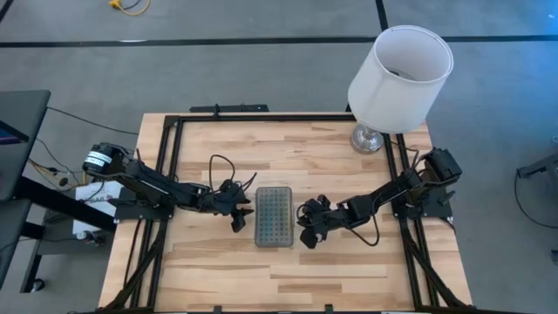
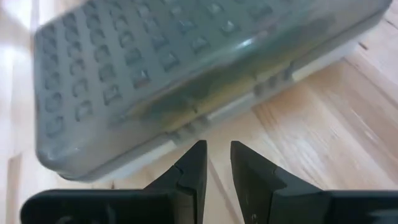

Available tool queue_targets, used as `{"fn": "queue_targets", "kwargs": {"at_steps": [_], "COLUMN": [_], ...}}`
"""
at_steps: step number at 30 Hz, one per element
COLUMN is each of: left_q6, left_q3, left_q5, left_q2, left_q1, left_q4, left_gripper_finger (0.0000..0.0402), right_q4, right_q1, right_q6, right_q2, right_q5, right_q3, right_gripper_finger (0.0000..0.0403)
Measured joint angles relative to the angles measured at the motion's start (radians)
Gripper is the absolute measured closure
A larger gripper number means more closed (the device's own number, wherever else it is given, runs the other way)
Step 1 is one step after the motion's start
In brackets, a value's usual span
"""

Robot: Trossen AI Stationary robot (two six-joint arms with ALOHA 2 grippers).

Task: Pick & place school supplies into a supply box
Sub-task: Close the supply box

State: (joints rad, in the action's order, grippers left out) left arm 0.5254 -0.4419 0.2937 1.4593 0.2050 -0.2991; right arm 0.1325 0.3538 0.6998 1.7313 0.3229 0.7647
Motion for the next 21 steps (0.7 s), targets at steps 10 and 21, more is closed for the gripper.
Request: {"fn": "queue_targets", "kwargs": {"at_steps": [10, 21], "left_q6": [-0.008, -0.034], "left_q3": [0.0, 0.0], "left_q5": [0.001, -0.019], "left_q2": [0.0, -0.001], "left_q1": [0.0, -0.025], "left_q4": [-0.01, -0.032], "left_gripper_finger": [0.0228, 0.0228], "right_q4": [0.056, 0.058], "right_q1": [0.0, 0.0], "right_q6": [-0.027, -0.043], "right_q2": [0.0, 0.0], "right_q5": [-0.001, -0.007], "right_q3": [0.0, 0.0], "right_gripper_finger": [0.0337, 0.0337]}}
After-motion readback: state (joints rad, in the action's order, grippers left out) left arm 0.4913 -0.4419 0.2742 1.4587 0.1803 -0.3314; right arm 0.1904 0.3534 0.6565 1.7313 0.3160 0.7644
